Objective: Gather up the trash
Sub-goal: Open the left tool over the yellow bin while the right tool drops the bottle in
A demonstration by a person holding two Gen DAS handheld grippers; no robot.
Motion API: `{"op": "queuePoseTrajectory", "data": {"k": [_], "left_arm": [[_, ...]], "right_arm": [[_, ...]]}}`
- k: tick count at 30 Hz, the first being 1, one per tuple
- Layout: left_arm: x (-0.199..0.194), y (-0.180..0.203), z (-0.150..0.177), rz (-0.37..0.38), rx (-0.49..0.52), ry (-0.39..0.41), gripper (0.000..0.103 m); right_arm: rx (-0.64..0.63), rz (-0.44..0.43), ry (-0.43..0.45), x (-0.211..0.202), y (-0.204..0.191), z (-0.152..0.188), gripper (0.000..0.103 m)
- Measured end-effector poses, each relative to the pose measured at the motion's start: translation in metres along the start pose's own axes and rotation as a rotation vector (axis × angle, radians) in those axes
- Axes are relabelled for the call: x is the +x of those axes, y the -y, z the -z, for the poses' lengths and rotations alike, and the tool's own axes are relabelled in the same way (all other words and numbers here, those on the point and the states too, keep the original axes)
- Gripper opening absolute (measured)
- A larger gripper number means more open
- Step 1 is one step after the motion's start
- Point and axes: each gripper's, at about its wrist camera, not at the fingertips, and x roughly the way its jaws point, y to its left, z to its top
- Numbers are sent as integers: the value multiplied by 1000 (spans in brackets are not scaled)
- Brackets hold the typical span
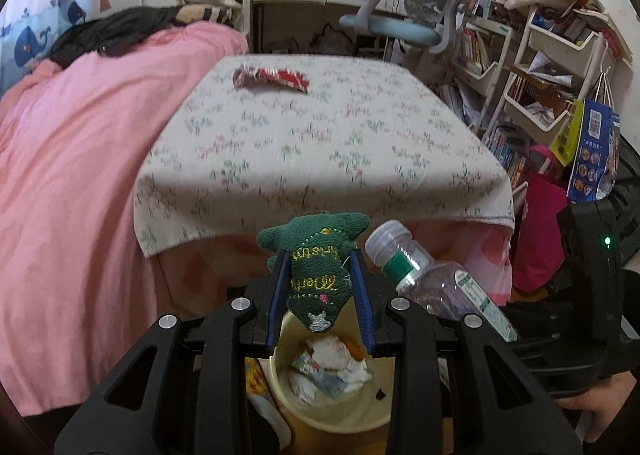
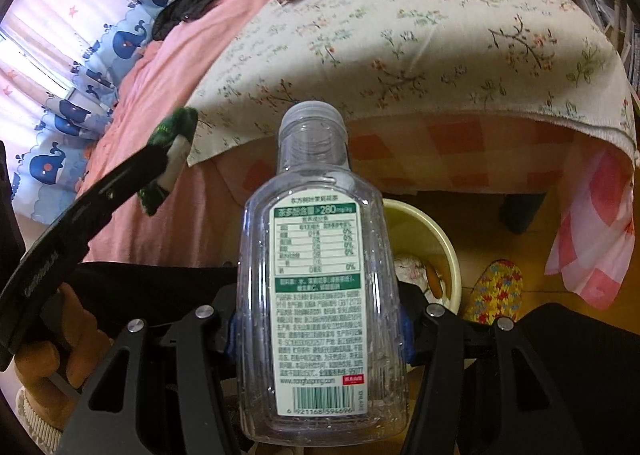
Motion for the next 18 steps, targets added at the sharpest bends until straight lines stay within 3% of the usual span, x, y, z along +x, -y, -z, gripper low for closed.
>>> {"op": "queuePoseTrajectory", "data": {"k": [4,8,12,18], "left_arm": [[7,0,8,9,-5,-52,29],[11,0,13,10,-7,-93,37],[8,-4,13,-9,-36,-82,54],[3,-15,9,-12,-98,-52,60]], "right_arm": [[12,10,-21,3,3,4,56],[28,12,-34,8,2,3,56],[46,12,-57,15,3,4,56],[60,12,-71,20,3,4,59]]}}
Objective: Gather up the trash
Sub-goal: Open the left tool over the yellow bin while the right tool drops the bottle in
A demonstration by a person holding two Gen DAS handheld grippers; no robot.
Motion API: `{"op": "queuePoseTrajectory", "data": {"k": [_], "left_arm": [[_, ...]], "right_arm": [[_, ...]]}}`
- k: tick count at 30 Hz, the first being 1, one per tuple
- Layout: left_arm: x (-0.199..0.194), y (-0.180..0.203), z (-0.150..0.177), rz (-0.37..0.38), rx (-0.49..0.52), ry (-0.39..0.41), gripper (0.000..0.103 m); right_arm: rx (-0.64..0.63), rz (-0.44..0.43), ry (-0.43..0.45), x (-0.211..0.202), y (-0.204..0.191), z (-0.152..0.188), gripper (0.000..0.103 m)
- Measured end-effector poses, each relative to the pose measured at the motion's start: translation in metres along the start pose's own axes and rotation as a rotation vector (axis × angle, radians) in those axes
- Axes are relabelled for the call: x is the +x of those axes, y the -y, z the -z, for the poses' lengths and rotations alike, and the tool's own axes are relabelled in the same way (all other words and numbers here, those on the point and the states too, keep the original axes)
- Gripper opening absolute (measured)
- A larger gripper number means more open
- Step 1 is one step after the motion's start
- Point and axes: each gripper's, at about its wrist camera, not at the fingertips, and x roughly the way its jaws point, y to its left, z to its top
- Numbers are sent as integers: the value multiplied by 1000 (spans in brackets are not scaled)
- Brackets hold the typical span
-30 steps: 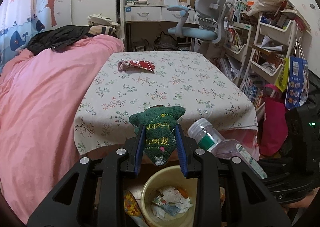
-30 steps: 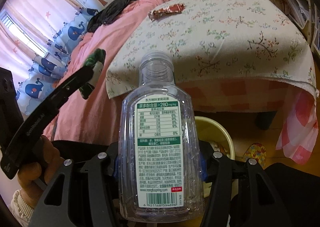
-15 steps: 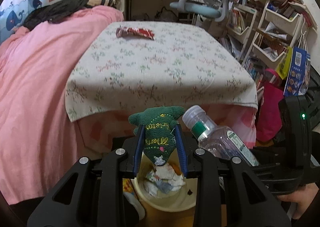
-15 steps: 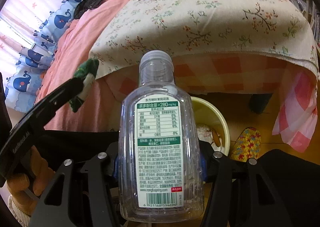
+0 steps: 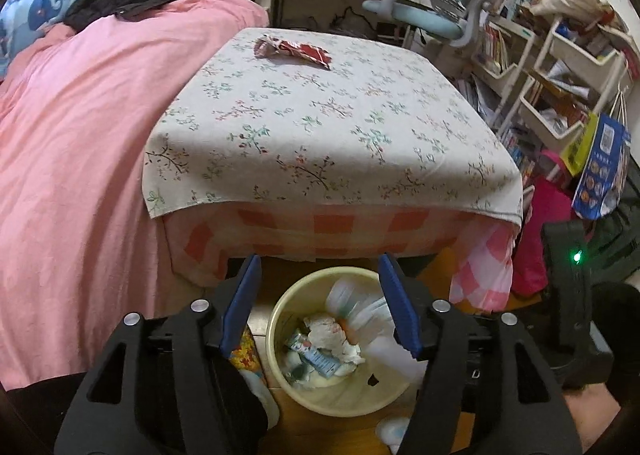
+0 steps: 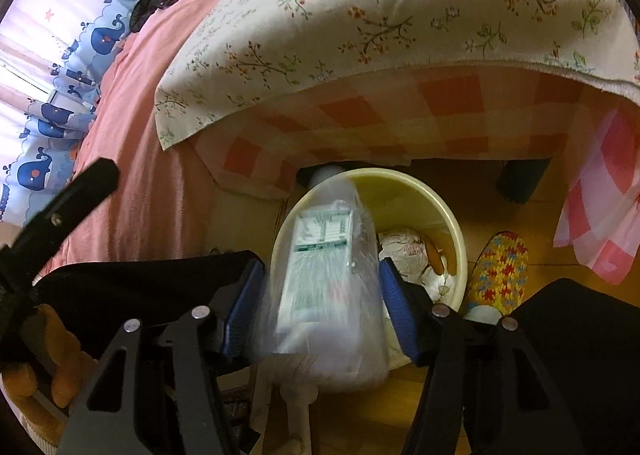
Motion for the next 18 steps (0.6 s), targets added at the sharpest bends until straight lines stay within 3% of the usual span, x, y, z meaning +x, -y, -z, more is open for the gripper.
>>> {"op": "queuePoseTrajectory", "data": {"k": [10,18], "left_arm": [[-17,-8,-9,-57,-45,120,71],[-18,-8,-12,-97,-33,143,78]], "right_arm": [[19,-31,54,-11,-2,-3,62],[-16,-17,81,-12,-10,-5,65]]}}
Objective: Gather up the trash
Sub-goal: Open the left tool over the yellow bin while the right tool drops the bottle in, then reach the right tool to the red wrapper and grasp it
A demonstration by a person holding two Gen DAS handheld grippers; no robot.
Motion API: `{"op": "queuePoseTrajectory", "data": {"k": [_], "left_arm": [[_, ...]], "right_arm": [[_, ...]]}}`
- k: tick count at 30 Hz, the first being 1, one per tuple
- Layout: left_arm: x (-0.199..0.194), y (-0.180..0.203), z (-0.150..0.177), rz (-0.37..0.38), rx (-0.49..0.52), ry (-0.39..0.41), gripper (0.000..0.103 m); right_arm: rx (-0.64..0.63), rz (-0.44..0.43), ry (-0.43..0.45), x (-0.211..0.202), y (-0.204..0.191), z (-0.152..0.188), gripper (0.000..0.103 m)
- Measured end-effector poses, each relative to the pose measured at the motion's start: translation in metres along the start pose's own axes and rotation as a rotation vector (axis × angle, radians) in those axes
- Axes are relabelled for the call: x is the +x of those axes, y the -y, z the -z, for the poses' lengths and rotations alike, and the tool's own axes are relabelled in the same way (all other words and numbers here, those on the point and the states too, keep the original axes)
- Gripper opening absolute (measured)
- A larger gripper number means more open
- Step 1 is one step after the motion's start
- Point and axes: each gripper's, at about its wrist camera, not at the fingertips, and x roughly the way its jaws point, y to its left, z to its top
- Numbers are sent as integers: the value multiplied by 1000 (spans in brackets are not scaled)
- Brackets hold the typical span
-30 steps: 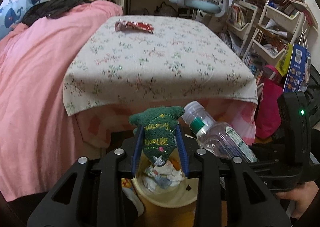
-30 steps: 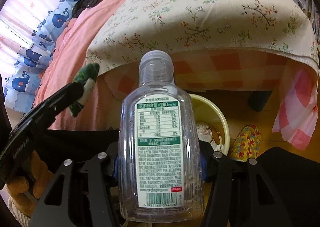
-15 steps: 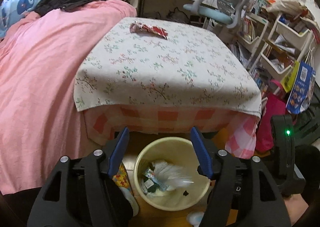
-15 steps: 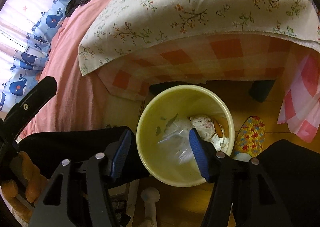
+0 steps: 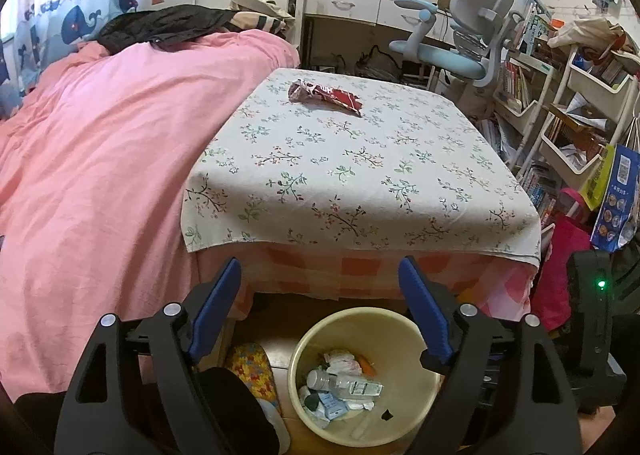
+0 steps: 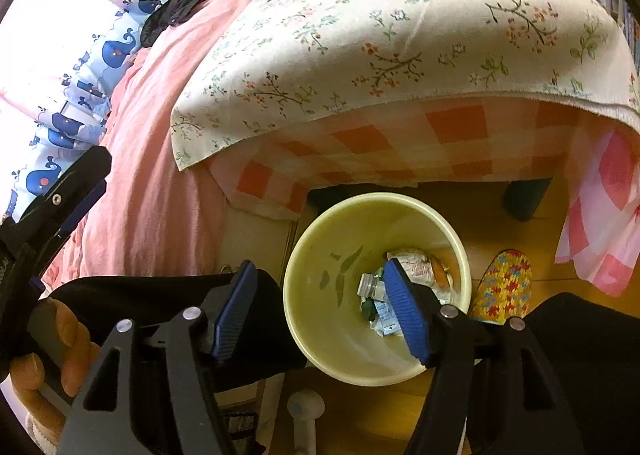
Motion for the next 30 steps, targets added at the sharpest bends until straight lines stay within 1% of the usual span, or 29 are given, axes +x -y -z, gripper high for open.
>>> {"op": "queuePoseTrajectory", "data": {"k": [8,13,16,21,26,28,30], "left_arm": [[-1,0,-1,-14,0,11,81],[-2,-2,-5,-15,-10,22,81],[-6,-4,-16,-13,-16,46,82],[-4,-14,-45,-23,-28,82,84],[10,-26,-82,-55,-27,106,84],[15,-33,-92,-66,-46,113,84],[22,-45,-98,-72,-99,105,84]], "right_arm": [[-44,12,47,-4,-9,-3,65],[-107,34,117,-15,-20,-6,65],[-139,34,165,-25,-27,-13,65],[-179,43,206,-35,-35,-36,65],[-238,70,216,-28,-45,-78,65],[-269,86,216,-19,-52,-100,66],[-299,107,214,-10,-57,-116,68]]}}
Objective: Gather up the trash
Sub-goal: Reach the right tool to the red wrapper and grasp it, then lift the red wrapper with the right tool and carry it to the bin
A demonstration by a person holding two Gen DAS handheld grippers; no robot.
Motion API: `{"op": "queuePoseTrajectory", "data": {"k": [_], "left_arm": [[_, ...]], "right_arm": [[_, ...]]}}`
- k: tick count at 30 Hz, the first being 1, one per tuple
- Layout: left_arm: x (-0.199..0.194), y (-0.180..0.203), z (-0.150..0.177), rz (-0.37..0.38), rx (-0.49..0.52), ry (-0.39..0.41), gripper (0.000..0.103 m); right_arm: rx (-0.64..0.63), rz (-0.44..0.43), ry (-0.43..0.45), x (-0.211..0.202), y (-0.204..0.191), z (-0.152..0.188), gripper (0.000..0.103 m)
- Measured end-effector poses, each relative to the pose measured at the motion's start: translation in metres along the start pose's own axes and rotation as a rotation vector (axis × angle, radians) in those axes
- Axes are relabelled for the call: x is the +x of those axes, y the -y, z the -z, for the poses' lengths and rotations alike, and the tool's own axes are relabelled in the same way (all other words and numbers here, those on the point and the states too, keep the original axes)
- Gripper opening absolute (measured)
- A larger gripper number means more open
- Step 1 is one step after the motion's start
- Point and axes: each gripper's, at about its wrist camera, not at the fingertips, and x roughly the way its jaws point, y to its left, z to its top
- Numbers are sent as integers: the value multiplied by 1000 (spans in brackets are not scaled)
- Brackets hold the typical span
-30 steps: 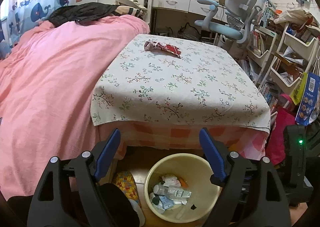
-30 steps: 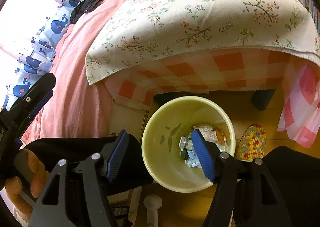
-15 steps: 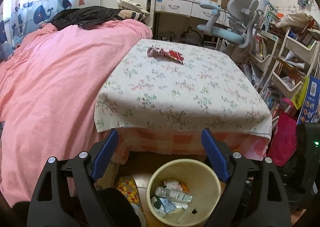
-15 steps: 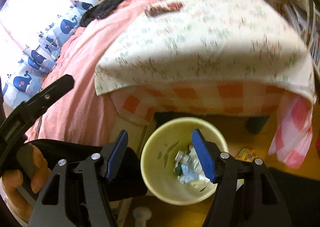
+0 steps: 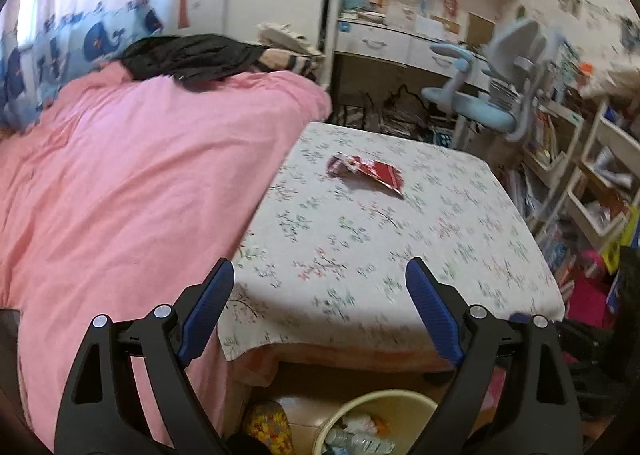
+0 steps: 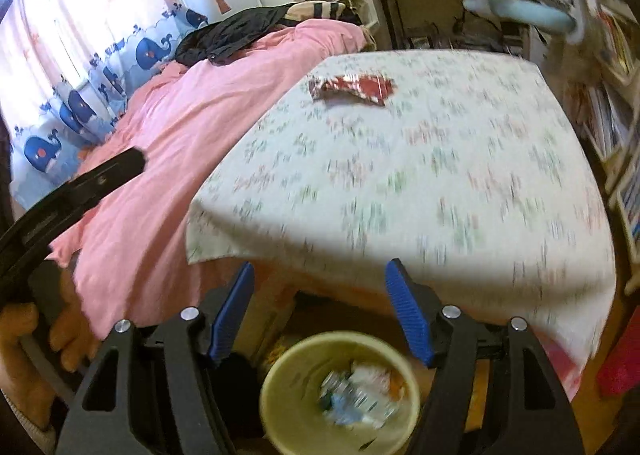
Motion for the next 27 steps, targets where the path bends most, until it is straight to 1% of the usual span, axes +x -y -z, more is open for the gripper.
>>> {"op": "queuePoseTrajectory", "data": {"k": [1,3,5,8,10,15,19,21,22,23,24,26,27], "left_arm": [[5,-5,-1,-4,-35,-17,84],[11,-13,-1,1,-90,-48,84],[15,-17,-2,4,-116,-58,84],[18,-18,-2,8,-117,-61,84],[19,-18,-5,14,-116,-57,84],[20,-17,-11,53,-115,-56,84],[23,-16,-19,88,-119,-61,84],[25,-16,-23,102,-120,-63,84],[26,-17,-24,107,-119,-63,84],[27,-18,-26,109,-119,-62,84],[28,-19,-27,109,-120,-61,84],[30,-23,-28,114,-132,-67,84],[31,-25,-28,117,-140,-70,84]], "right_arm": [[-23,12,-6,14,-1,-15,68],[-47,25,-11,28,-1,-30,68],[-72,41,-15,52,-4,-54,68],[-106,55,-15,86,-13,-86,68],[-151,72,-16,108,-22,-106,68],[-214,128,-5,156,-34,-149,68],[-240,178,-22,187,-31,-171,68],[-245,203,-40,201,-27,-179,66],[-243,216,-55,208,-23,-182,59],[-243,221,-74,216,-20,-186,46],[-247,222,-92,222,-16,-188,40],[-267,233,-90,223,-14,-188,19],[-269,231,-79,218,-12,-189,14]]}}
